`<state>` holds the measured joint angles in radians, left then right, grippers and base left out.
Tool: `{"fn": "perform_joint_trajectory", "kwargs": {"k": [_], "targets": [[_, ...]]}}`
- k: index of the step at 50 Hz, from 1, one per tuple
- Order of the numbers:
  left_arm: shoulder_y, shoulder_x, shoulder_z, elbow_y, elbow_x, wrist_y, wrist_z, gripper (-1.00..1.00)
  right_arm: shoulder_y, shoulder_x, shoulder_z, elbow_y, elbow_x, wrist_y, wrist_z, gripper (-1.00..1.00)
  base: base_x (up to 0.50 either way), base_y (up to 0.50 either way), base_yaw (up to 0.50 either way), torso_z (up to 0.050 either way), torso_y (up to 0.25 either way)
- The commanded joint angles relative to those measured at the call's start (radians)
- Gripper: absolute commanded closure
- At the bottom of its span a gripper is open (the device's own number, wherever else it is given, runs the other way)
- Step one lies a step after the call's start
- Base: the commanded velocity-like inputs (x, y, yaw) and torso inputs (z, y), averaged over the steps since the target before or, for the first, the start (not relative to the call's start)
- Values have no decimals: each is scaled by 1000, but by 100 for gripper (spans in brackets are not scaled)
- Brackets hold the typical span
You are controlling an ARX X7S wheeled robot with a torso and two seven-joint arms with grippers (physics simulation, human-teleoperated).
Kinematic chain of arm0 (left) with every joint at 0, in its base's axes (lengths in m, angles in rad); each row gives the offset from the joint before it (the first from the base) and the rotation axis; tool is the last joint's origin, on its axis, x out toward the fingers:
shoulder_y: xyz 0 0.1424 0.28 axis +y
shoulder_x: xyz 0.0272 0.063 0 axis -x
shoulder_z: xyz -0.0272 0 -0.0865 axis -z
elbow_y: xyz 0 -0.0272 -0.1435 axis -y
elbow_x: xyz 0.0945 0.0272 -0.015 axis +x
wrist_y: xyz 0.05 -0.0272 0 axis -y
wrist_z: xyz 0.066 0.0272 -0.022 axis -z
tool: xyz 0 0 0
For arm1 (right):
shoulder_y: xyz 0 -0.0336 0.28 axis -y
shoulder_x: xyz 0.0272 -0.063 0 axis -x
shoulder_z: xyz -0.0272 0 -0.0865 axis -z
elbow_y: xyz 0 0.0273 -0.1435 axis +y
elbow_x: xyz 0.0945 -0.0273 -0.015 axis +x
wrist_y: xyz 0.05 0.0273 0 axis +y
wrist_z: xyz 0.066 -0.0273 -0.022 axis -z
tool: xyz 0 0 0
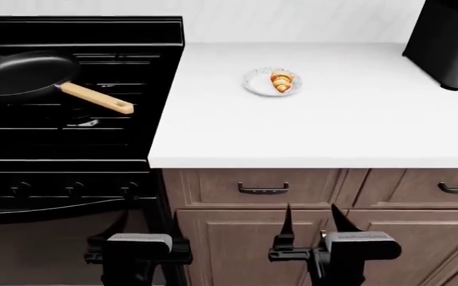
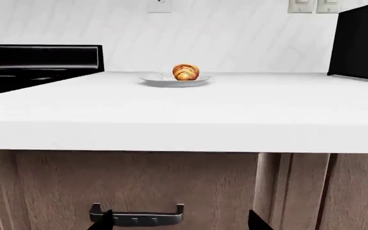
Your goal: Pick the croissant and place it on the pan. Then turn on the stove to warm the croissant.
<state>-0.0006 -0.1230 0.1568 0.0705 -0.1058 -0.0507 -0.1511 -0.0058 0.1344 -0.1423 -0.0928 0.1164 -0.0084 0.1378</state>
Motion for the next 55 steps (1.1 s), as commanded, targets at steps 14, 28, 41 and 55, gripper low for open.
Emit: {"fn": "perform_joint_trajectory", "kwargs": {"k": [14,28,41,55], "targets": [[-41,-160,-38,548,-199,-549,17,-100,100,98,11,-615,173,568,0,-100,0,0,0,50,0],[-195,-310,-47,773,-351,-758,139,-100,475,178,200,-947,598,1309,54,-100,0,0,0,47,0],[-591,-228,-480,773,-1112,-1397,-113,-100,838,327,285,-729,1652,1499,843,-100,0,0,0,0,0],[-650,-256,-505,664,-1212,-1431,-206,-100,934,496,194,-725,1815,1386,1036,-100,0,0,0,0,0]]}}
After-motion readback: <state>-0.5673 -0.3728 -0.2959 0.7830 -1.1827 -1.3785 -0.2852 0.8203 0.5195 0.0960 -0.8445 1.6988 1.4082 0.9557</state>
